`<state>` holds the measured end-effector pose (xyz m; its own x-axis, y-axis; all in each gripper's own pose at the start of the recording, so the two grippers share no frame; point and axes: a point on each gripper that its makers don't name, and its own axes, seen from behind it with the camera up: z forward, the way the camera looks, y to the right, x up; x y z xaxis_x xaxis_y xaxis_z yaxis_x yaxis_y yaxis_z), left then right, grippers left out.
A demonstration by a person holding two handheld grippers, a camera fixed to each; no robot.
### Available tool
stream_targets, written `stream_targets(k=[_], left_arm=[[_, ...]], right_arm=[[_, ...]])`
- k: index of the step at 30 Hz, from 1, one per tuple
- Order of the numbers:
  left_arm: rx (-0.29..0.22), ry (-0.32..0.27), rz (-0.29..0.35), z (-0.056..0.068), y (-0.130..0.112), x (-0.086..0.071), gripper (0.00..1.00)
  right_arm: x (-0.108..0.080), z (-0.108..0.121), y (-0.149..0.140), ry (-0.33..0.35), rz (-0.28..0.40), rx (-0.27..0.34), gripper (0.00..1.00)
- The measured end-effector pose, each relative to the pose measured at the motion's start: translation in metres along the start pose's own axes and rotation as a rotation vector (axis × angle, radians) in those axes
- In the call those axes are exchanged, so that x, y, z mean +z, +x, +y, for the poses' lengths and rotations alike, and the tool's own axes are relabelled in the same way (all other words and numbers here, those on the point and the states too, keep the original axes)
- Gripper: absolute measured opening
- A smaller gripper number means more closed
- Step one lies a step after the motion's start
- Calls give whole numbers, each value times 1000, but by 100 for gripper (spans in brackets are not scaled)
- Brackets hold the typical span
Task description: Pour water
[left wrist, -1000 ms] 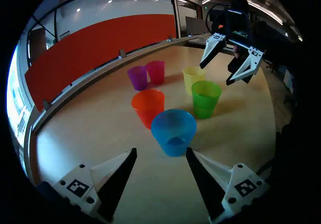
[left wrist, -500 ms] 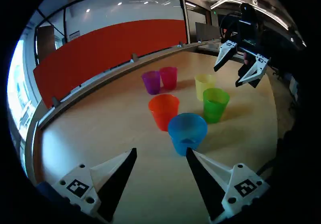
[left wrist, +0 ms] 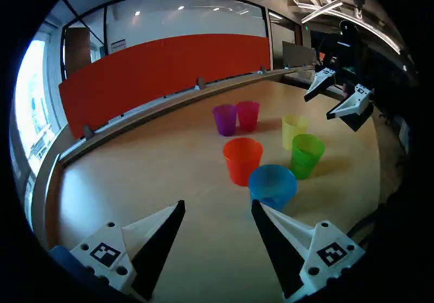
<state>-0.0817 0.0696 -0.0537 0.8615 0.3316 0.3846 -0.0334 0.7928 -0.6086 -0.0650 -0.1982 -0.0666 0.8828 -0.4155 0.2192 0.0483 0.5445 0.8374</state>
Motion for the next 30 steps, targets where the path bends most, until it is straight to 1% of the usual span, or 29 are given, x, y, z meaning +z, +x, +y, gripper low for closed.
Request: stream_targets(k=[8,14,23,30], left_arm=[[-31,53,28,-17,9,0,91],[-60,106,50,-32,13,-3,91],[-103,172,88,-53,22,-5,91],[-127,234,109,-72,23,-8,91]], right_arm=[[-4,12,0,-47,-3,8,100],[-8,29,-2,-112,-8,35,100],[-17,48,-9,-191,-30,70,100],[-26,69,-8,-277,-26,93,100]])
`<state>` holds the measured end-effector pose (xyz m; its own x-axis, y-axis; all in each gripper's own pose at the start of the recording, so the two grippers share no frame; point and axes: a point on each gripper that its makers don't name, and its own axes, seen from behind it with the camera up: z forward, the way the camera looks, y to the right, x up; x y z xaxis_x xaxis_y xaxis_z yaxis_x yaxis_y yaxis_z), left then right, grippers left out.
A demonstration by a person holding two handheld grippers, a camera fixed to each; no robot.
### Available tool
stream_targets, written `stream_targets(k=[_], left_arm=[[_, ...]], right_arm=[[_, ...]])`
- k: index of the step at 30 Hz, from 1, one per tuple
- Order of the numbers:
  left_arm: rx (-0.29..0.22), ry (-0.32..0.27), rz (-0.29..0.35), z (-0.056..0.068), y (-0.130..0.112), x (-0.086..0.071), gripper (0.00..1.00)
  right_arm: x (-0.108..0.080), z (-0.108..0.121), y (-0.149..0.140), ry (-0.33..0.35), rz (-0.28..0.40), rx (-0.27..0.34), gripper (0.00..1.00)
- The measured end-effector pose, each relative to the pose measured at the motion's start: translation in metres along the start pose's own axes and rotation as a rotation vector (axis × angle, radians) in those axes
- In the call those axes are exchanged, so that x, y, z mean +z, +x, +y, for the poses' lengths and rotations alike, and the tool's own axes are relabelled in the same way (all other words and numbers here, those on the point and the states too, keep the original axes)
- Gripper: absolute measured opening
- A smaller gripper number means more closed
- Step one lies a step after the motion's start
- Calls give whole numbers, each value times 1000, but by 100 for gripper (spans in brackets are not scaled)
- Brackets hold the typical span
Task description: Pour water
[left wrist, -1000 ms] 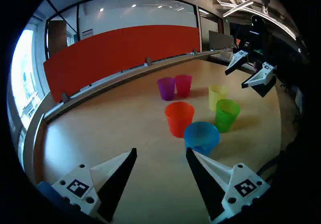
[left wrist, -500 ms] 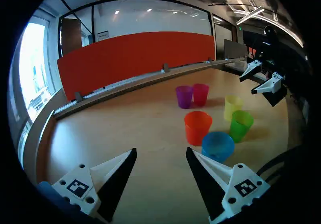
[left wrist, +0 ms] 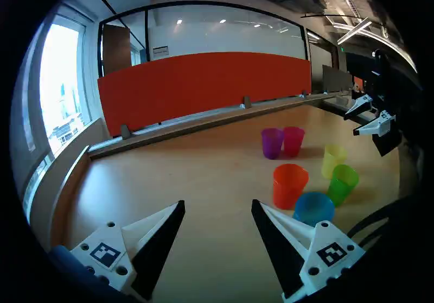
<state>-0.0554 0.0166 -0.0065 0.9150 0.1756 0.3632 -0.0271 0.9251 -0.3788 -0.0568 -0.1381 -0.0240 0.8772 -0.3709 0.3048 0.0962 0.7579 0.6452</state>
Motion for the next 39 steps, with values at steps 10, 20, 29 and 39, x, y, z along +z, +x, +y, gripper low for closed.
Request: stream_targets(k=[10,20,29,39], left_arm=[[-29,79,50,-21,10,0,91],[-68,145,110,-34,22,-11,91],[-116,203,148,-42,27,-17,91],[-133,242,160,-46,26,-20,91]], right_arm=[[-7,32,2,-127,21,61,100],[-14,57,4,-246,61,129,100],[-28,75,20,-360,145,155,100],[-44,95,22,-455,204,236,100]])
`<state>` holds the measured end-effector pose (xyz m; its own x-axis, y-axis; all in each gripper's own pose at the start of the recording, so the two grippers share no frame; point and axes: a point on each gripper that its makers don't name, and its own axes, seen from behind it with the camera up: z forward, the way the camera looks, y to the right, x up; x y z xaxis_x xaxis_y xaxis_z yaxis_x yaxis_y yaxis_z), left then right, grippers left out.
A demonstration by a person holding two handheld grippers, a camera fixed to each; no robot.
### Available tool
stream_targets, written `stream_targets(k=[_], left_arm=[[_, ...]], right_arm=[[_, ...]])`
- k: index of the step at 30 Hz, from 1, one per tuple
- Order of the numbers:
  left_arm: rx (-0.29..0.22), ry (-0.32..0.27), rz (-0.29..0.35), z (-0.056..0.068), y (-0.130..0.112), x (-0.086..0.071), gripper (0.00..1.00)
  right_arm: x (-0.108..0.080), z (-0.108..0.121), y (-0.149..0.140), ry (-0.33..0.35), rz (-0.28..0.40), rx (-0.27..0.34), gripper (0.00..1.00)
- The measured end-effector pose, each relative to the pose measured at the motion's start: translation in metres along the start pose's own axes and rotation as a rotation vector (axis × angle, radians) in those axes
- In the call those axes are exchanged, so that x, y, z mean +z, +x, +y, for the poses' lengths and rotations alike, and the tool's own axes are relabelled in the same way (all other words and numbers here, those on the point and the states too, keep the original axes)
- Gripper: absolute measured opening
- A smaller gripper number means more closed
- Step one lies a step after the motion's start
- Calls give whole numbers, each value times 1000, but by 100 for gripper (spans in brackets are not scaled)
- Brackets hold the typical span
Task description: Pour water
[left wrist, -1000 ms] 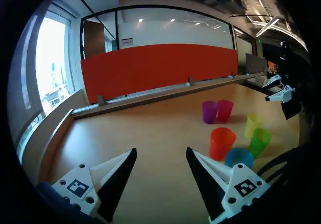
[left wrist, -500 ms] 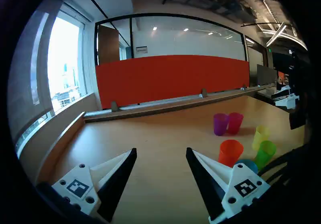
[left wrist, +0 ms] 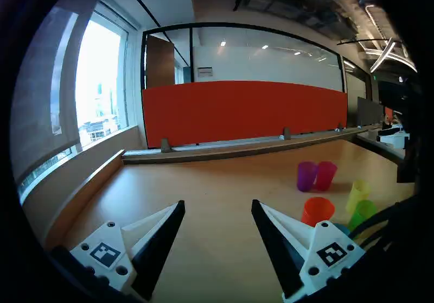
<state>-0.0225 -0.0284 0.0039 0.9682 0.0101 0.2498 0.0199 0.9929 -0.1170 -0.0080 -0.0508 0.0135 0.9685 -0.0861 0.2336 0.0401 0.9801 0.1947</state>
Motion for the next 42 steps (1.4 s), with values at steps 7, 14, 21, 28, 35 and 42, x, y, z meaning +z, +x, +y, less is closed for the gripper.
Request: stream_targets(k=[7,14,21,28,35,42], left_arm=[[-25,-2,15,6,3,0,91],[-40,9,40,5,13,0,91],[-45,4,58,10,14,0,91],[-60,-7,97,18,24,-1,91],[-99,-10,150,22,36,-6,91],[-70,55,181,13,42,-11,91]], right_arm=[[0,7,-1,-31,24,75,100],[-3,12,1,-66,68,103,100],[-11,16,8,-108,132,71,100],[-18,24,17,-135,165,60,100],[-26,32,25,-155,192,83,100],[-30,37,29,-174,205,84,100]])
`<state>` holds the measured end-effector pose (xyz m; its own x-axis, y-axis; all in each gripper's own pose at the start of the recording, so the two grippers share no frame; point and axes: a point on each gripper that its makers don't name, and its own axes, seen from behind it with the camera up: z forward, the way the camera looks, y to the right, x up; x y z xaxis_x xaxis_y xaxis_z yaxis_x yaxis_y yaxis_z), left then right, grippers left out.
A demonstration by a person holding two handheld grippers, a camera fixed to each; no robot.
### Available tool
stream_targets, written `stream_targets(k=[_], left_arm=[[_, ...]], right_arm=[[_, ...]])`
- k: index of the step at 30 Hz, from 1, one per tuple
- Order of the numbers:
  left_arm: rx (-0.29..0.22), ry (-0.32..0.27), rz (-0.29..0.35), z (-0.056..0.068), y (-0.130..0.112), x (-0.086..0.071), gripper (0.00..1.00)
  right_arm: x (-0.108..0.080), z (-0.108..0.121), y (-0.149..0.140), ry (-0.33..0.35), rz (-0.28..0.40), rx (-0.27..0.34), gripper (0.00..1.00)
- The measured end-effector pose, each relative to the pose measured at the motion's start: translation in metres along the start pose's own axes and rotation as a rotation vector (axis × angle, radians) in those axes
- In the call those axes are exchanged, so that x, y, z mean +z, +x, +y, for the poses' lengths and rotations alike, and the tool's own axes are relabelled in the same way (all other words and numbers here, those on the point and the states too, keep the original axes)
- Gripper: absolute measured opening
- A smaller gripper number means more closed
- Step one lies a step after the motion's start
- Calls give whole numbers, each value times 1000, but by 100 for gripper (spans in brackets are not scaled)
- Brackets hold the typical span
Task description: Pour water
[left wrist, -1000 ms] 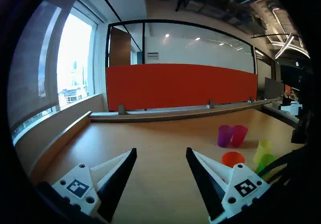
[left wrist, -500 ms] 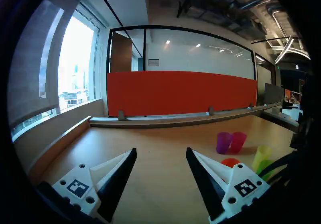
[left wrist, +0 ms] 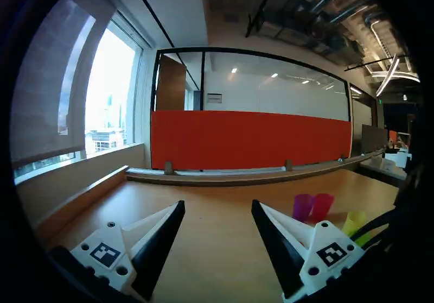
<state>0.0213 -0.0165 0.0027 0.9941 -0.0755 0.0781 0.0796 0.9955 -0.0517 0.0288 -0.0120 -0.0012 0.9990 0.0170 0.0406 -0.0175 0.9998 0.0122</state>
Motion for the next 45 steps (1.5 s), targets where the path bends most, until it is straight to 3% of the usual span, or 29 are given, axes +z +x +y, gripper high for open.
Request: stream_targets(k=[6,12,18,26,32,45], left_arm=[[30,51,27,-8,2,-4,91],[5,70,28,-6,-8,-6,91],[22,96,38,-4,-13,-8,91],[53,101,53,9,-20,-11,91],[52,111,62,11,-26,-13,91],[36,103,68,16,-45,-12,91]], right_arm=[[-2,8,2,-21,2,-10,100],[-2,9,5,-28,-5,-7,100],[-1,12,1,-39,-25,-5,100],[-1,21,-9,-61,-45,25,100],[-2,27,-9,-72,-45,50,100],[-4,32,-3,-88,-33,21,100]])
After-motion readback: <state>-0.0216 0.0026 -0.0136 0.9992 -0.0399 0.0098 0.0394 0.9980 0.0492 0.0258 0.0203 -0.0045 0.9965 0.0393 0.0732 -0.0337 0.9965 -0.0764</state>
